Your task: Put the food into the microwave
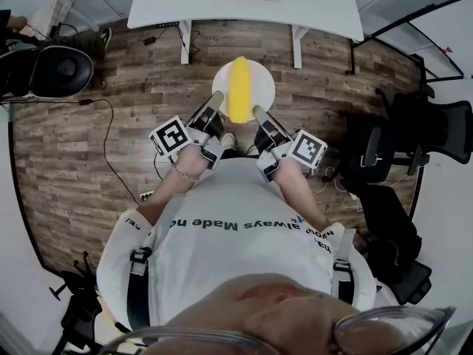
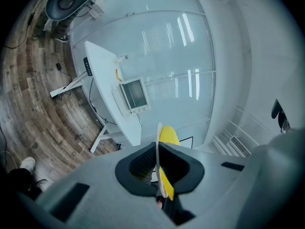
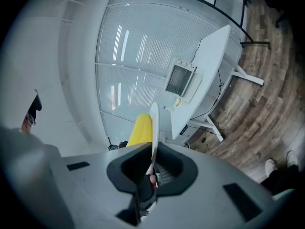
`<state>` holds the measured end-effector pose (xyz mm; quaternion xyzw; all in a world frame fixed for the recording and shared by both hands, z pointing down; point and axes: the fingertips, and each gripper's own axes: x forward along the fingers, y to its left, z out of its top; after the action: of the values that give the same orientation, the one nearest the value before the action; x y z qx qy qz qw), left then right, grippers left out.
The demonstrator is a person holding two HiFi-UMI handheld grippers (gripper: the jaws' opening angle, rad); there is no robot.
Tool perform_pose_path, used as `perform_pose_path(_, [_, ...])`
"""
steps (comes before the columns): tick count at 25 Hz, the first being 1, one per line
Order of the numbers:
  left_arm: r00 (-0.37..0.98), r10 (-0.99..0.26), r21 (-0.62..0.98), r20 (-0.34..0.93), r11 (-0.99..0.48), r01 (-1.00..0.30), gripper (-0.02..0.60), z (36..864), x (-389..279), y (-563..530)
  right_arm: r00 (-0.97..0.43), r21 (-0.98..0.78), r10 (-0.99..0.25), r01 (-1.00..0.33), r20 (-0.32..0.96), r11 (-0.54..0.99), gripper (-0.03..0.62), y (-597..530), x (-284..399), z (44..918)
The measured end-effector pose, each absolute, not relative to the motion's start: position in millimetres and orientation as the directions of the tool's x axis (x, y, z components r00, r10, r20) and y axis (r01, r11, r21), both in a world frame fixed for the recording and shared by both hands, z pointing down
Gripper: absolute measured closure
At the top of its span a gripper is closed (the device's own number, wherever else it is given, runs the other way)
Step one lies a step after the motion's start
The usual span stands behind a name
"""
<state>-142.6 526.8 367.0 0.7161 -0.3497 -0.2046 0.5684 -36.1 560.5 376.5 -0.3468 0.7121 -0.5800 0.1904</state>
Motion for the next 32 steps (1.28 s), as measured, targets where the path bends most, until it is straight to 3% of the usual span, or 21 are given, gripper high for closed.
perform_pose_path(17, [0.686, -0.721, 0.961, 0.098, -0.110, -0.253, 0.565, 371.0, -160.1, 478.9, -0.675, -0.954, -0.726, -0.287, 0.134, 0.090, 0.563, 513.5, -54.9, 377.6])
perform_pose_path(32, [0.684, -0.727, 0.970, 0.067, -0.112, -0.214, 0.565, 366.9, -116.0, 379.1, -0.682, -0.954, -0.720, -0.283, 0.126, 0.101, 0.563, 414.0, -15.1, 379.0])
